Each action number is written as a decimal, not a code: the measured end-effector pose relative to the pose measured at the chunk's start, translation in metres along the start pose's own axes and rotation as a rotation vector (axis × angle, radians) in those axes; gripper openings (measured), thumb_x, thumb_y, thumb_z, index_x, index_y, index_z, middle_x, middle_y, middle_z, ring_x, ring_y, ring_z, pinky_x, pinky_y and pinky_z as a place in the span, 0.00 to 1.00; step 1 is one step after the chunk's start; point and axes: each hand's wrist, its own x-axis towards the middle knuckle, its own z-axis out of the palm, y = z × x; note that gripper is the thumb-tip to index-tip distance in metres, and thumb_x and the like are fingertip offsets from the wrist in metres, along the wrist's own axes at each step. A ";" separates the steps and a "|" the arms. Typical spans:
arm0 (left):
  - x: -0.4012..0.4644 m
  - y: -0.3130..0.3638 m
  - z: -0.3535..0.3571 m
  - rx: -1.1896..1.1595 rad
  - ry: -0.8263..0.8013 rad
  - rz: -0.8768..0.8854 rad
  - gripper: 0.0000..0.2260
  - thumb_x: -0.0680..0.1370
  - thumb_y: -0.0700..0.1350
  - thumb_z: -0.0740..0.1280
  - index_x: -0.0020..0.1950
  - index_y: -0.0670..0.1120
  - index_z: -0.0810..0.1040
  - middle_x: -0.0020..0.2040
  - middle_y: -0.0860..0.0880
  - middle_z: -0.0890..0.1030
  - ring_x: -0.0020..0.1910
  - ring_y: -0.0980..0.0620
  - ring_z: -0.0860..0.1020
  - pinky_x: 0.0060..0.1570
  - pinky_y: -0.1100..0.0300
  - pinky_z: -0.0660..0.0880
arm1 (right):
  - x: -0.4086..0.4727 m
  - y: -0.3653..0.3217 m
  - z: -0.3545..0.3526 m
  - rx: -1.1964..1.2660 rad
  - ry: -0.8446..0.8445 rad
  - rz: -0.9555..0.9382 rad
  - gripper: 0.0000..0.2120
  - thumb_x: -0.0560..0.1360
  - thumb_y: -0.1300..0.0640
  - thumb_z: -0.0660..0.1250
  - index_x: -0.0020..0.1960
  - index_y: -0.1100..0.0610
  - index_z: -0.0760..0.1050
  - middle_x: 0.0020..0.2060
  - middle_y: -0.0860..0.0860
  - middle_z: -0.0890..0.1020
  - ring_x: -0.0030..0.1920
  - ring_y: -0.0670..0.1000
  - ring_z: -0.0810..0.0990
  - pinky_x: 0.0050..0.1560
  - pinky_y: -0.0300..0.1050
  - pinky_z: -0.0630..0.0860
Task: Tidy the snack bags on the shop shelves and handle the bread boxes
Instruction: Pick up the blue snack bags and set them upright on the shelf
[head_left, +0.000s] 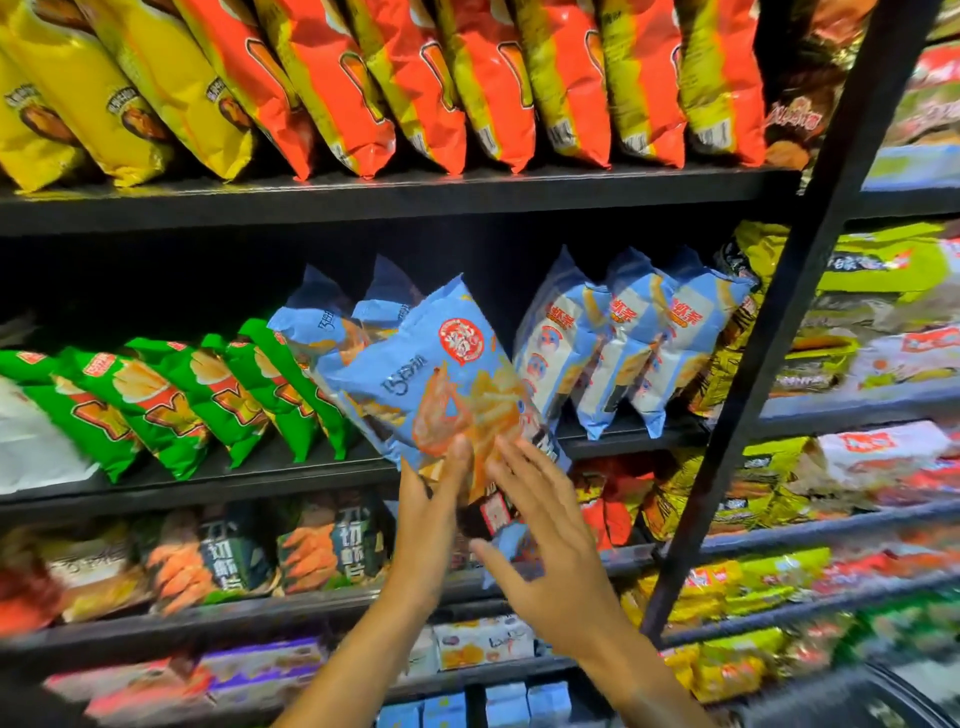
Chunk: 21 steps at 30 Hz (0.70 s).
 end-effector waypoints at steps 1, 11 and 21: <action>0.002 -0.002 -0.005 0.013 -0.030 -0.014 0.19 0.79 0.51 0.67 0.69 0.48 0.77 0.62 0.53 0.85 0.63 0.56 0.82 0.62 0.62 0.77 | -0.002 -0.003 -0.006 0.052 0.000 0.042 0.32 0.80 0.55 0.73 0.80 0.53 0.65 0.80 0.45 0.65 0.81 0.52 0.61 0.79 0.53 0.63; 0.000 -0.014 -0.066 0.265 -0.410 -0.245 0.31 0.66 0.76 0.71 0.60 0.57 0.82 0.59 0.51 0.83 0.60 0.50 0.80 0.68 0.39 0.73 | 0.057 -0.010 -0.048 0.734 0.118 0.578 0.31 0.77 0.51 0.68 0.77 0.44 0.62 0.72 0.39 0.73 0.66 0.33 0.76 0.61 0.33 0.76; -0.003 -0.007 -0.086 0.018 -0.304 -0.076 0.28 0.77 0.63 0.70 0.70 0.47 0.74 0.72 0.47 0.78 0.64 0.52 0.80 0.60 0.58 0.79 | 0.031 -0.024 -0.013 0.655 0.226 0.640 0.19 0.77 0.60 0.71 0.67 0.53 0.76 0.59 0.51 0.86 0.62 0.53 0.84 0.63 0.56 0.81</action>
